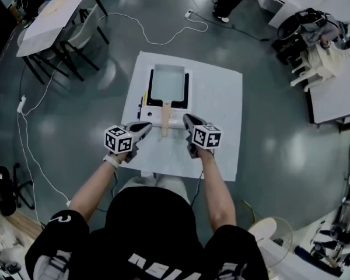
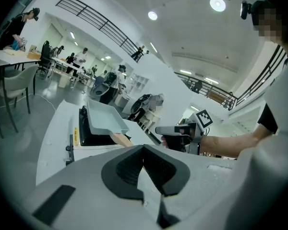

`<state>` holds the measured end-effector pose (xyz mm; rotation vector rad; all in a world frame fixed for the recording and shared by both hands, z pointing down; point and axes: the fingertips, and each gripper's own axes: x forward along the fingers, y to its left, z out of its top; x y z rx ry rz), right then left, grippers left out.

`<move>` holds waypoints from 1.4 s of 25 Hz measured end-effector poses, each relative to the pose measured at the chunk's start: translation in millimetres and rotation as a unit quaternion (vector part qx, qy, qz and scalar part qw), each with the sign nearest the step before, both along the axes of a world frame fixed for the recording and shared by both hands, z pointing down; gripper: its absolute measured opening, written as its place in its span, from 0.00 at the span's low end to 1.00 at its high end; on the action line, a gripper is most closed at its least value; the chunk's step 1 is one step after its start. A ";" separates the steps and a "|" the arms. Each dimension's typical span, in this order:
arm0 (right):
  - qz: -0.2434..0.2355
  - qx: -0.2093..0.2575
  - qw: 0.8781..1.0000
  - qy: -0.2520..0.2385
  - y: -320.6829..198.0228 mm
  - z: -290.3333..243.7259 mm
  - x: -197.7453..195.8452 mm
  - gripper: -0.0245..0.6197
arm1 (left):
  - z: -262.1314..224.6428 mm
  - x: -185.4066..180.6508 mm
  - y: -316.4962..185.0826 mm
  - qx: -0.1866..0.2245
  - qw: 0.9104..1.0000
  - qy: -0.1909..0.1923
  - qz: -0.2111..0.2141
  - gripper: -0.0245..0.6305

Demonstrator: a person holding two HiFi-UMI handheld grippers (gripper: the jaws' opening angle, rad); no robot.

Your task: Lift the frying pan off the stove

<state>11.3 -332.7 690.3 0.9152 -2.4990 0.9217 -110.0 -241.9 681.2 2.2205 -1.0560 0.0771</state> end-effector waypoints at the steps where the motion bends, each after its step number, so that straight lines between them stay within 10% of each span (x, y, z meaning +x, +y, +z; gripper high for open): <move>1: -0.004 -0.002 1.000 0.001 -2.1 1.3 -1.7 0.03 | 3.1 3.2 -1.8 -0.004 1.000 0.006 0.003 0.04; 14: -0.132 -0.122 0.982 -0.051 -6.3 50.3 -57.3 0.41 | 60.7 50.3 -17.8 -0.103 0.988 0.098 0.062 0.40; 35: -0.244 -0.268 0.921 -0.141 -6.4 91.2 -124.7 0.43 | 75.4 80.9 -39.3 -0.154 0.959 0.217 0.095 0.31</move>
